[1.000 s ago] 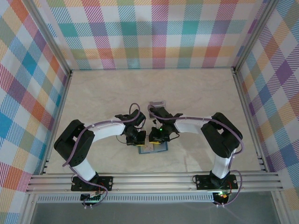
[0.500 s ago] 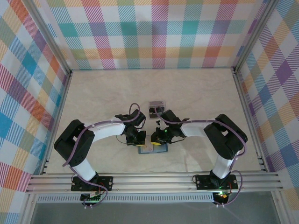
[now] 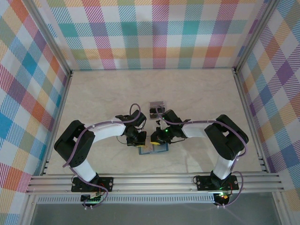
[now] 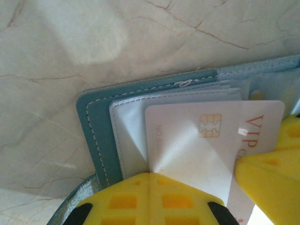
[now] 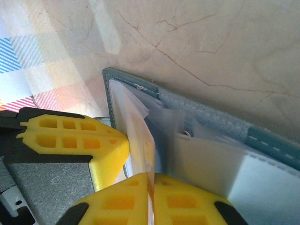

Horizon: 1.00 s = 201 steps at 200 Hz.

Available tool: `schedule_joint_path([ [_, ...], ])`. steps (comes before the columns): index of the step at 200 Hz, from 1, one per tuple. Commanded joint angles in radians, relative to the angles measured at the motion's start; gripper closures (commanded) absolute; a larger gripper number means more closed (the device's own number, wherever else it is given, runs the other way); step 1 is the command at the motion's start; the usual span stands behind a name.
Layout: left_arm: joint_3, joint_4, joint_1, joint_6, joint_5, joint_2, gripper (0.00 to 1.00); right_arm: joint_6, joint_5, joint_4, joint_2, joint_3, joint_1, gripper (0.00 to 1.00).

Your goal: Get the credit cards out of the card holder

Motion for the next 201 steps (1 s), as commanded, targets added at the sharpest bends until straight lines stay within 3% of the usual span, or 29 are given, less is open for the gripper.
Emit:
schedule_joint_path([
  [1,-0.044,-0.087,-0.008,0.018,-0.100,0.033,0.96,-0.014,0.014,-0.021,-0.029,-0.012,0.004,0.93],
  [61,-0.045,-0.113,-0.007,0.023,-0.111,0.014,0.97,-0.116,0.160,-0.285,-0.139,-0.003,-0.023,0.93],
  [150,0.038,-0.173,-0.007,0.033,-0.106,-0.088,0.93,-0.203,0.203,-0.449,-0.250,0.090,-0.030,0.95],
  [201,0.078,-0.190,0.002,0.042,-0.118,-0.112,0.91,-0.471,0.255,-0.555,-0.277,0.178,-0.029,0.98],
])
